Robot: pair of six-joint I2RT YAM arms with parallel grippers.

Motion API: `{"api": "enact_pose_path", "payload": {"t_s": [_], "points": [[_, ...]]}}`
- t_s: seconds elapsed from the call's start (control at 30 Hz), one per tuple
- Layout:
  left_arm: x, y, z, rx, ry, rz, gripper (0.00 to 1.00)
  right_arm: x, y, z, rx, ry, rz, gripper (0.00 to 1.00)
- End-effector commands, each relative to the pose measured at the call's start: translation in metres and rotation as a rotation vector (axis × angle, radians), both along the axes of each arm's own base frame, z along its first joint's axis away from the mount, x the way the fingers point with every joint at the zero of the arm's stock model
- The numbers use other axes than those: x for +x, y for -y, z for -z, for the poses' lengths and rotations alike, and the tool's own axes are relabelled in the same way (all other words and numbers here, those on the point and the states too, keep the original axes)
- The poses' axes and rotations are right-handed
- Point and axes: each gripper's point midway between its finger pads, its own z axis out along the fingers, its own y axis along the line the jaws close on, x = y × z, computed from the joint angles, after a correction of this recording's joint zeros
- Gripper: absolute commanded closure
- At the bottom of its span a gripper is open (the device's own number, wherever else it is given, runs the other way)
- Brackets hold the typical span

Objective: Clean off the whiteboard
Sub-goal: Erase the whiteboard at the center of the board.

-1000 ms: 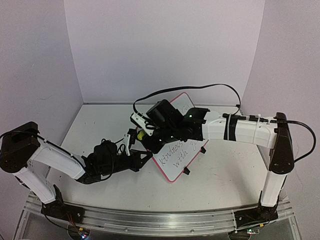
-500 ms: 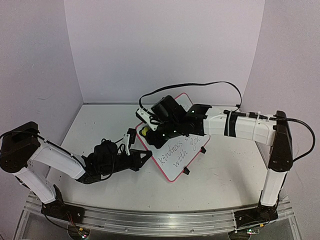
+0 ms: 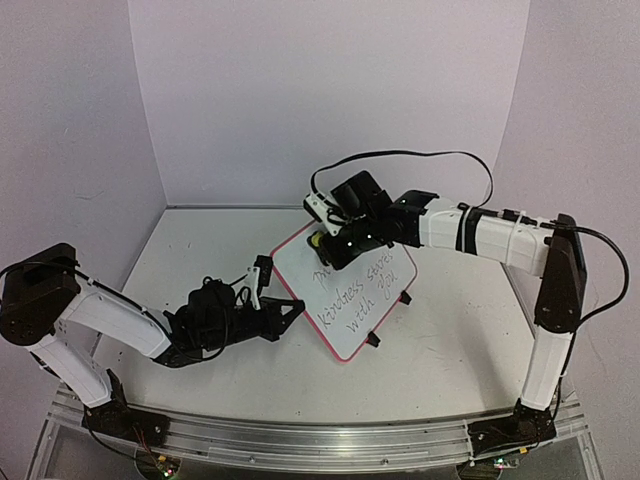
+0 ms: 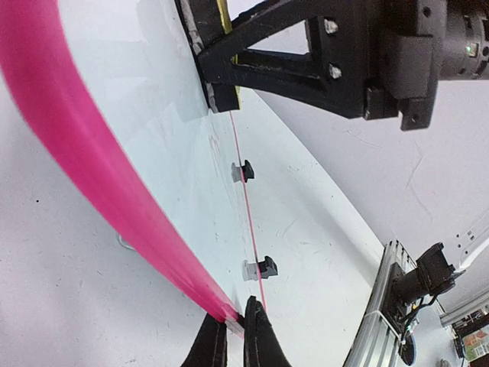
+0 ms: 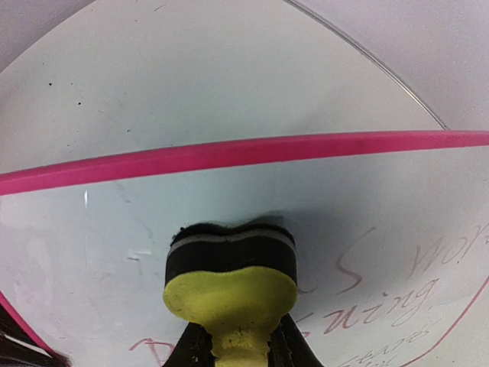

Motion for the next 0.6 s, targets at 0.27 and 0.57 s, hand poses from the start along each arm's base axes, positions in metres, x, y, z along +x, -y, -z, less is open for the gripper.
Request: {"api": "enact_pose_path", "payload": {"t_s": [0.27,0.57], "points": [[-0.069,0.032,-0.042,-0.041,0.151,0.310,1.00,0.048,0.035,0.032,-0.060,0.007,0.090,1.00],[-0.056,0.015,-0.040,-0.021,0.137,0.180,0.87,0.035,0.033,0.004,0.072,0.013,0.058,1.00]]}}
